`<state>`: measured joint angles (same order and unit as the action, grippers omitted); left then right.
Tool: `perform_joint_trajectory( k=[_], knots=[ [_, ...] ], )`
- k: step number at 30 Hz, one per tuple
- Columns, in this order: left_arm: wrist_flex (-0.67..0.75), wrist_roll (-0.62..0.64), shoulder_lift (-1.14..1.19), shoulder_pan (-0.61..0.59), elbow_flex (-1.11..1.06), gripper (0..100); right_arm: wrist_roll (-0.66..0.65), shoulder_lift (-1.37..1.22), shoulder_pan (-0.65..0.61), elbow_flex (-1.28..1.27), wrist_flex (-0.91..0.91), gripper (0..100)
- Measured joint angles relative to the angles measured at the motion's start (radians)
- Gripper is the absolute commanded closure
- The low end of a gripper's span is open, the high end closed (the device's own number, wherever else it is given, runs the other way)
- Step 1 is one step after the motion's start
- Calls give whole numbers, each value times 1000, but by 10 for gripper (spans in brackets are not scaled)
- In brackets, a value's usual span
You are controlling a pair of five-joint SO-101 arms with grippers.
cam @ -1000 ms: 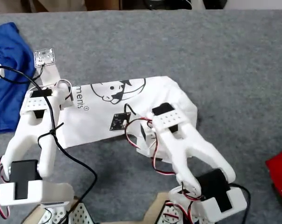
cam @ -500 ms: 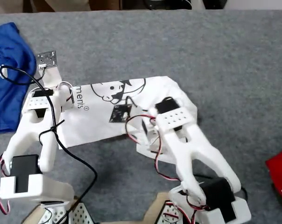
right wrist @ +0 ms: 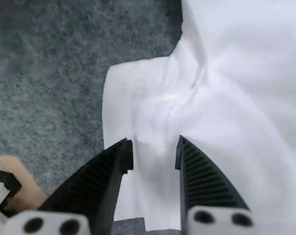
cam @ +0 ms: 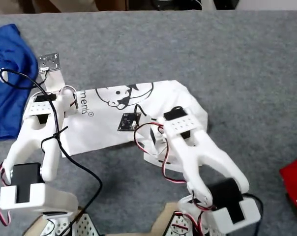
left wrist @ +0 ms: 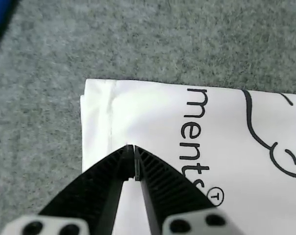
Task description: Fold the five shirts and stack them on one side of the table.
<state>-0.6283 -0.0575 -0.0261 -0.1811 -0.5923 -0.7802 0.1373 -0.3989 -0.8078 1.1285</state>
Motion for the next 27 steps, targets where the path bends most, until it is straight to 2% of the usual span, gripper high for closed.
perform_joint_trajectory(
  k=[6,12,19,27],
  knots=[
    [0,0,0,0,0,980,15,-35,0,-14,-40,837],
    [0,0,0,0,0,979,15,-51,9,-18,-74,937],
    [0,0,0,0,0,979,15,-60,12,-17,-78,947],
    [0,0,0,0,0,979,15,-75,12,77,37,949]
  ],
)
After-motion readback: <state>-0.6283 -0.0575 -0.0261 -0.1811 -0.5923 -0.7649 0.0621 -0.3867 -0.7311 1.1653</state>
